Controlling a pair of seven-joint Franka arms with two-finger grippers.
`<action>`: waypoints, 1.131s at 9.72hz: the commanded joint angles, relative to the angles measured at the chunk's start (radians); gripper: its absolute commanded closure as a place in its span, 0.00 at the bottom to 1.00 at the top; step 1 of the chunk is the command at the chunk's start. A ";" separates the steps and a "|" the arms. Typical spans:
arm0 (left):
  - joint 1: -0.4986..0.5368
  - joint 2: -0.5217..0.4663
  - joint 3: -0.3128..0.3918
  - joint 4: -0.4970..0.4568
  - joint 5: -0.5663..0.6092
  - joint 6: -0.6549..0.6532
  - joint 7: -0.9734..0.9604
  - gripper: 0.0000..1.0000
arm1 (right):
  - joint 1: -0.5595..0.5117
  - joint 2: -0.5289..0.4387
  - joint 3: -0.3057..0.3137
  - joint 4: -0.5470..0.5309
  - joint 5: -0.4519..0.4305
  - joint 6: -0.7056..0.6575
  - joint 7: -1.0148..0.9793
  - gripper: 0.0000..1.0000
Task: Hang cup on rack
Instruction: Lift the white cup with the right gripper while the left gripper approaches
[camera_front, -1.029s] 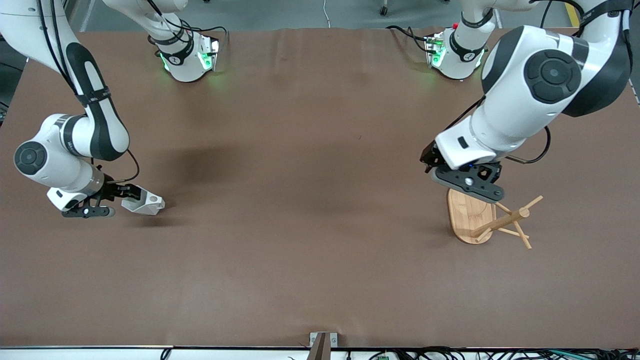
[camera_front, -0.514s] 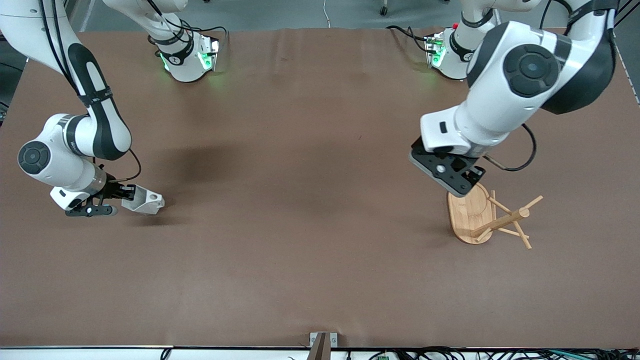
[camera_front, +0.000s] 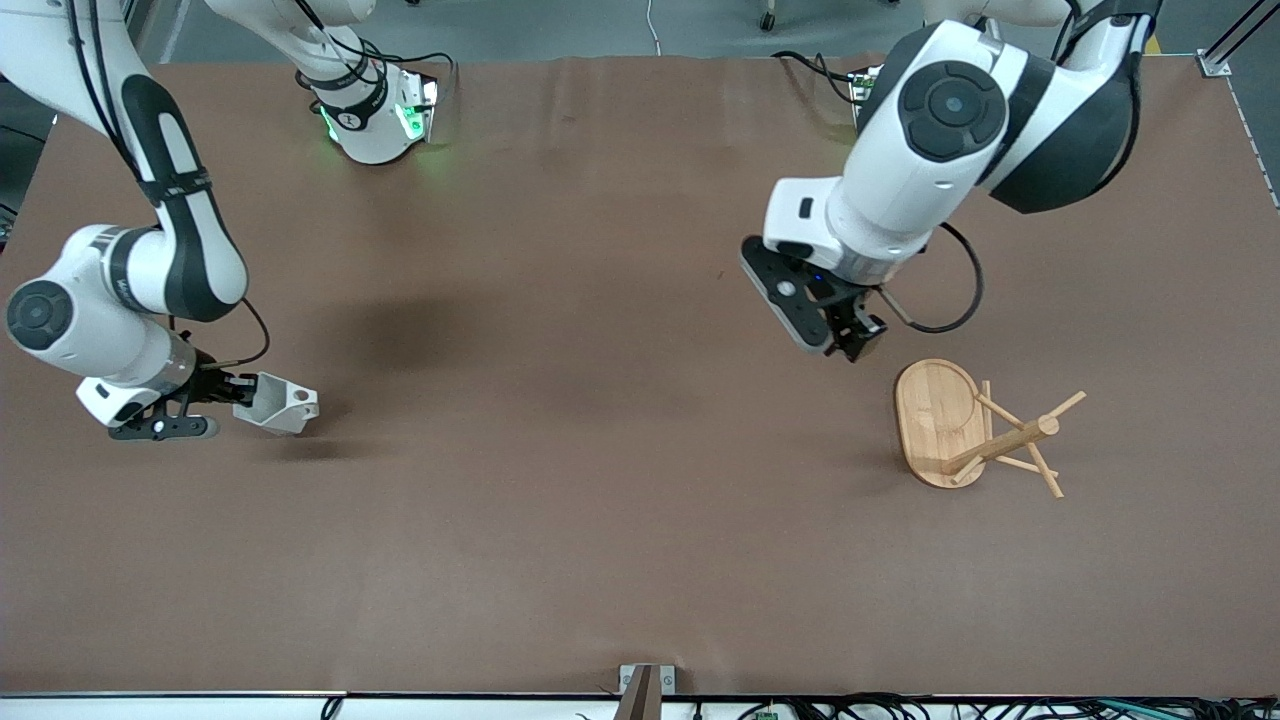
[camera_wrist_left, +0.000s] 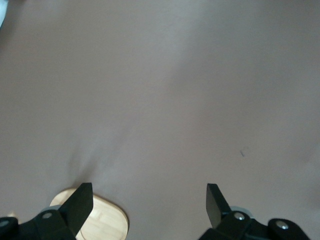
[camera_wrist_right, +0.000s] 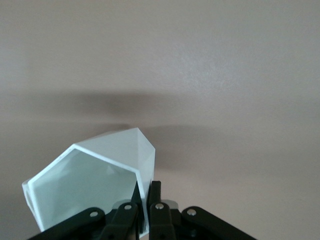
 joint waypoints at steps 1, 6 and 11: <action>0.011 -0.016 -0.066 -0.024 -0.022 0.005 0.076 0.00 | 0.014 -0.055 0.023 0.088 0.123 -0.167 -0.009 1.00; 0.012 -0.192 -0.147 -0.137 -0.125 0.060 0.009 0.00 | 0.076 -0.129 0.115 0.137 0.537 -0.300 -0.003 1.00; 0.002 -0.283 -0.188 -0.307 -0.197 0.279 -0.122 0.00 | 0.067 -0.123 0.299 0.128 1.024 -0.281 -0.008 1.00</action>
